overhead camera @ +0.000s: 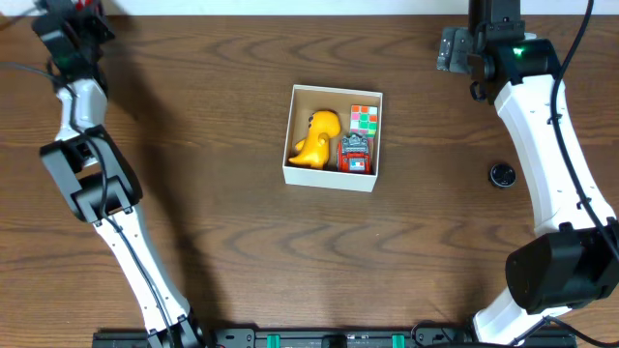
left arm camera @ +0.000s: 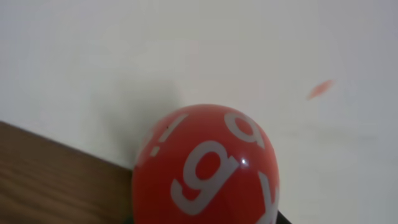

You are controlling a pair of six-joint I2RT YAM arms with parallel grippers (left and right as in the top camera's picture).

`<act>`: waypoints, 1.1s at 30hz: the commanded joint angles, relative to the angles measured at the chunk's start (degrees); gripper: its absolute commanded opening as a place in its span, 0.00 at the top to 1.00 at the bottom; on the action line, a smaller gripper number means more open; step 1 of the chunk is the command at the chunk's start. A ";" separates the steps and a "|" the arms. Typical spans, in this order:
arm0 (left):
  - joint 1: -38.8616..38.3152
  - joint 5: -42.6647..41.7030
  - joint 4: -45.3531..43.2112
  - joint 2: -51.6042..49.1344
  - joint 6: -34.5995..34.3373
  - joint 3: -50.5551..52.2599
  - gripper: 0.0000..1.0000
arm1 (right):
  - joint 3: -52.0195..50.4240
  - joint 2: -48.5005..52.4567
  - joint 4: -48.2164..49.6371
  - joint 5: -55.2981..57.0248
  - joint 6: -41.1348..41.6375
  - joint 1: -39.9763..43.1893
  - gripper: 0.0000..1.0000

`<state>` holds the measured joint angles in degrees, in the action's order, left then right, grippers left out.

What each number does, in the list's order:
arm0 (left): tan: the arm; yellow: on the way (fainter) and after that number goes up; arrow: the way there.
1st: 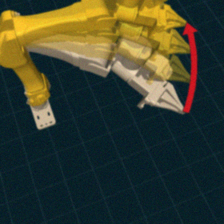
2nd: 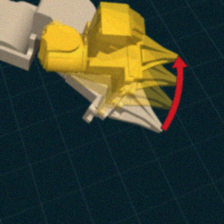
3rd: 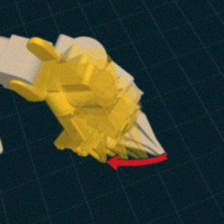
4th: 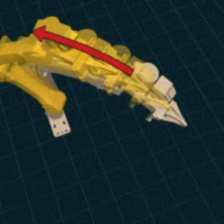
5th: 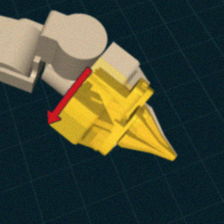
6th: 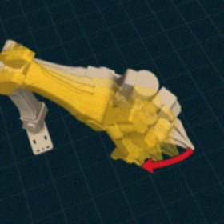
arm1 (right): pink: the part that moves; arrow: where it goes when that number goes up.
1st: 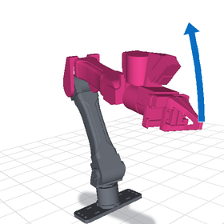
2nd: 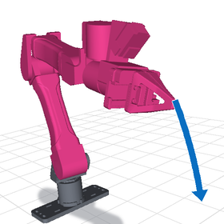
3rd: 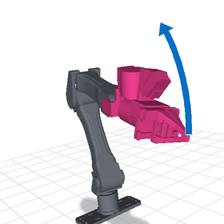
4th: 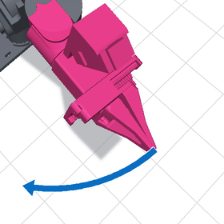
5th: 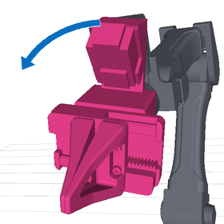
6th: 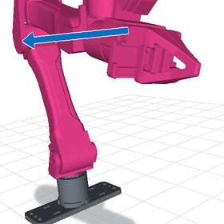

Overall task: Pack container
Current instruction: 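Lift the red ball with left gripper and carry it over the box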

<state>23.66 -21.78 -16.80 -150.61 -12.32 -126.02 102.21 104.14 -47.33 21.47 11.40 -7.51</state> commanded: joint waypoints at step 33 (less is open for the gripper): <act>-29.81 -12.87 99.71 34.67 9.75 -0.44 0.94 | 0.09 0.04 -0.07 0.57 0.79 -0.07 0.01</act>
<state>-4.23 -40.91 80.62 -115.83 -8.54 -126.15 102.21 104.14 -47.33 21.47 11.40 -7.51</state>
